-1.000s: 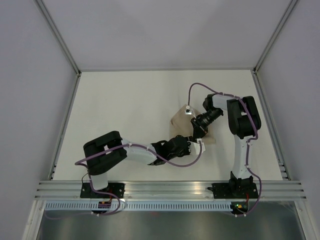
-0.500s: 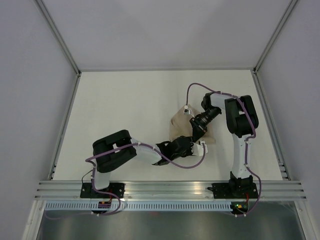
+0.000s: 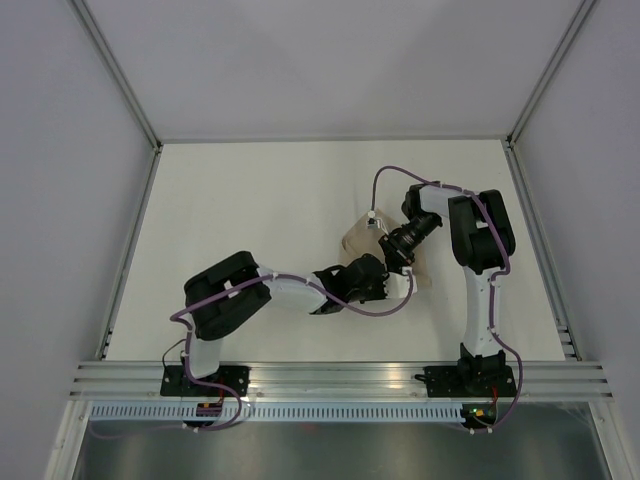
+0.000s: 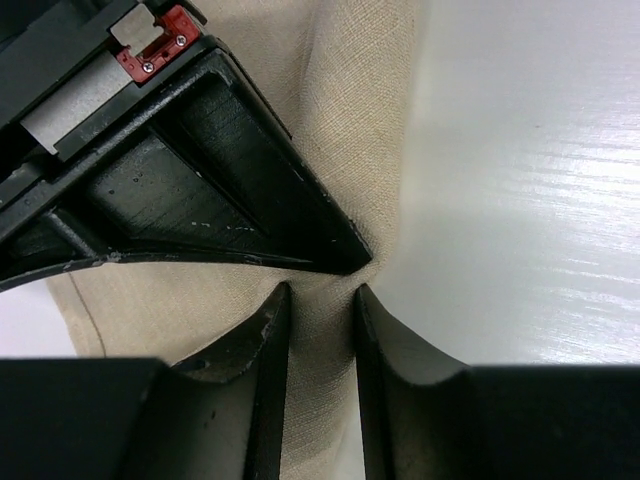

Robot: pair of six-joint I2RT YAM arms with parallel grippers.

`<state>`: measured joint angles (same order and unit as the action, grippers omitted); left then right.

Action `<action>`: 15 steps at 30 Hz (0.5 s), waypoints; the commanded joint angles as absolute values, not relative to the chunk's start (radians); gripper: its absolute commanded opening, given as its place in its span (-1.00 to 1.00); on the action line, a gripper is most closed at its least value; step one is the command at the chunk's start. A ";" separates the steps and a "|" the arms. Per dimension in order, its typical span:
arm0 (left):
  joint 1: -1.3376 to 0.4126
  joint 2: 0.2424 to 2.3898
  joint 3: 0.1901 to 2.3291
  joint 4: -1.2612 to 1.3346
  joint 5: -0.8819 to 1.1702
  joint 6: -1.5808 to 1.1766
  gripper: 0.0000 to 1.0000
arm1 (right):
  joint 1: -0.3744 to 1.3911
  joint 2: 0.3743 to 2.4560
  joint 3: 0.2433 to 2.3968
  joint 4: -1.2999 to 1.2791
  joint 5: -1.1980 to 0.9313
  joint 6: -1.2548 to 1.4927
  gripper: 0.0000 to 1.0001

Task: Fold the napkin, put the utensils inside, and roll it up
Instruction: Roll the napkin at the center of the board.

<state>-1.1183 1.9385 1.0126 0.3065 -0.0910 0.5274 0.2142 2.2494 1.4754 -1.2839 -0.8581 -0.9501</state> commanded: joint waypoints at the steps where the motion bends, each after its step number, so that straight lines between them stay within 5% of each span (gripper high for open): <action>1: -1.091 1.999 1.031 0.154 0.093 0.426 -0.83 | 0.244 2.301 1.476 -1.129 -0.701 -0.980 -0.40; 11: -1.022 2.019 1.058 0.040 0.340 0.324 -0.95 | 0.227 2.180 1.480 -1.075 -0.736 -0.901 0.22; 15: -0.991 2.033 1.061 0.028 0.402 0.292 -0.95 | 0.206 2.114 1.491 -1.028 -0.768 -0.819 0.30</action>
<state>-0.9894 1.9537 1.0866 0.1947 0.2375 0.4084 0.2237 2.1681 1.4761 -1.2655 -0.8101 -0.8570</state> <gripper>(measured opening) 0.321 0.643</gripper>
